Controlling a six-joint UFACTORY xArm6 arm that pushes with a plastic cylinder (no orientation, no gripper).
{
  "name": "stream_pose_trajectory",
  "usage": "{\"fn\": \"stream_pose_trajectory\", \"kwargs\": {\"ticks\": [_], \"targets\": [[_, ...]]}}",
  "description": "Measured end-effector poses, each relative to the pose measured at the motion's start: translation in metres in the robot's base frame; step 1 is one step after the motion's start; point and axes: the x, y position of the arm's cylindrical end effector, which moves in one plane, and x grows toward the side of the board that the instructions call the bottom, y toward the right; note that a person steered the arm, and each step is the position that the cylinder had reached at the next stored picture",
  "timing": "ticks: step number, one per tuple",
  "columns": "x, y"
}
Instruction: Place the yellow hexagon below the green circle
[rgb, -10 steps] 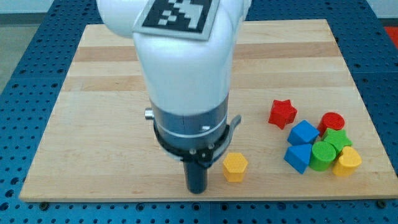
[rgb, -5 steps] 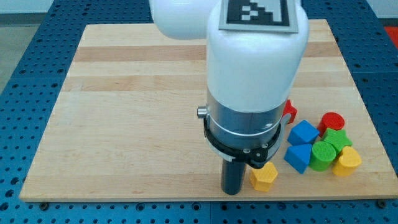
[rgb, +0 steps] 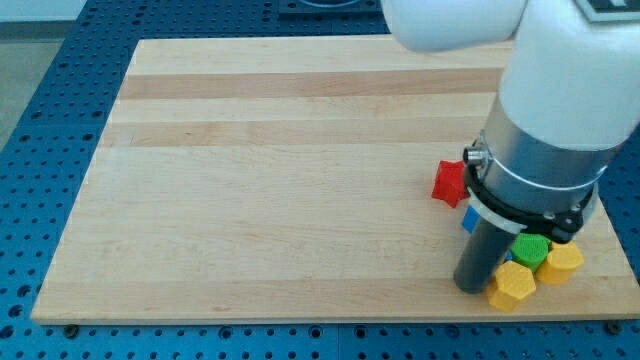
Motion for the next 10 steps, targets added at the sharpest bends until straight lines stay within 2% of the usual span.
{"fn": "stream_pose_trajectory", "kwargs": {"ticks": [2, 4, 5, 10], "targets": [[0.000, 0.004], [0.010, -0.029], [0.025, -0.013], [0.018, 0.017]]}}
